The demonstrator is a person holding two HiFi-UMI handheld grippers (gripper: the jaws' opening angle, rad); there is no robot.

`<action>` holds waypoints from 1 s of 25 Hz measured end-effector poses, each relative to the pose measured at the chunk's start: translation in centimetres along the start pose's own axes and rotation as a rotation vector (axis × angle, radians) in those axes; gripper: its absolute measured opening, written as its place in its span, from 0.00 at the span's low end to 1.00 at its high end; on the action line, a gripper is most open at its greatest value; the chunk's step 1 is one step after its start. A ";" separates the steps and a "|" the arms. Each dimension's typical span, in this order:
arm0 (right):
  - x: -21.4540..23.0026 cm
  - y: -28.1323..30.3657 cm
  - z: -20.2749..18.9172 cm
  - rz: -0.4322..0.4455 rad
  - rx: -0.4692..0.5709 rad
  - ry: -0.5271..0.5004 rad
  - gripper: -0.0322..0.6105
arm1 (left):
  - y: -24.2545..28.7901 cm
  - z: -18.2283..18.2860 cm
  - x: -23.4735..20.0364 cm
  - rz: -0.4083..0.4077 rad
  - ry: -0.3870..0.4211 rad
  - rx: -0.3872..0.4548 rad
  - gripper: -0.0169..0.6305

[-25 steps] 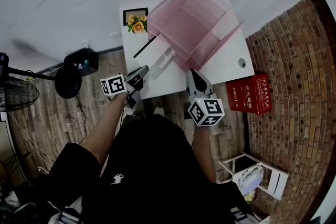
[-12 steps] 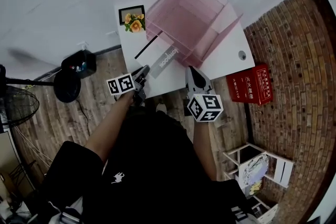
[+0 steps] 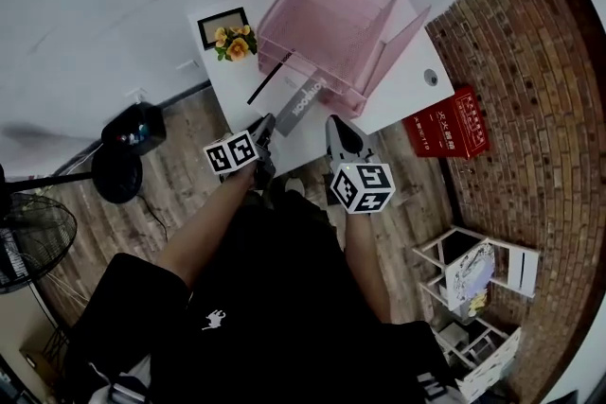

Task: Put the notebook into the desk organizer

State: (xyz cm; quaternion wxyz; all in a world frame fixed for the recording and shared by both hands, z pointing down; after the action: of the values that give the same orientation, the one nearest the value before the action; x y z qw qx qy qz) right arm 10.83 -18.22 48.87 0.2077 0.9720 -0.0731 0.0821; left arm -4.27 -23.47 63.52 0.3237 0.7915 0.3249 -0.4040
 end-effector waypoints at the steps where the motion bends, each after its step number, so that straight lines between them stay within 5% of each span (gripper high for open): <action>1: -0.1 0.1 -0.1 -0.008 0.000 0.003 0.05 | 0.3 0.0 0.1 -0.003 -0.004 0.004 0.04; 11: -1.7 1.7 -0.5 -0.031 -0.007 -0.024 0.05 | 2.5 0.7 0.8 -0.051 -0.093 0.041 0.04; 25: -1.1 4.8 -3.3 -0.009 -0.122 -0.081 0.05 | 5.0 2.9 0.7 -0.027 -0.048 0.117 0.05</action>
State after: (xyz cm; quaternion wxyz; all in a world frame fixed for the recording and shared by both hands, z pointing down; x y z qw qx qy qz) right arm 8.47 -21.05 53.55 0.2635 0.9604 -0.0821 0.0372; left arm -1.33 -28.46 62.85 0.2792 0.7946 0.3034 -0.4456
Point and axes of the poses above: the fingertips, and each gripper's own axes: y forward along the fingers, x to its right, z out of its top, the point moved 3 cm from there along -y, backward along the fingers, and after that the axes turned 7 degrees about -z, right-handed, at the moved point
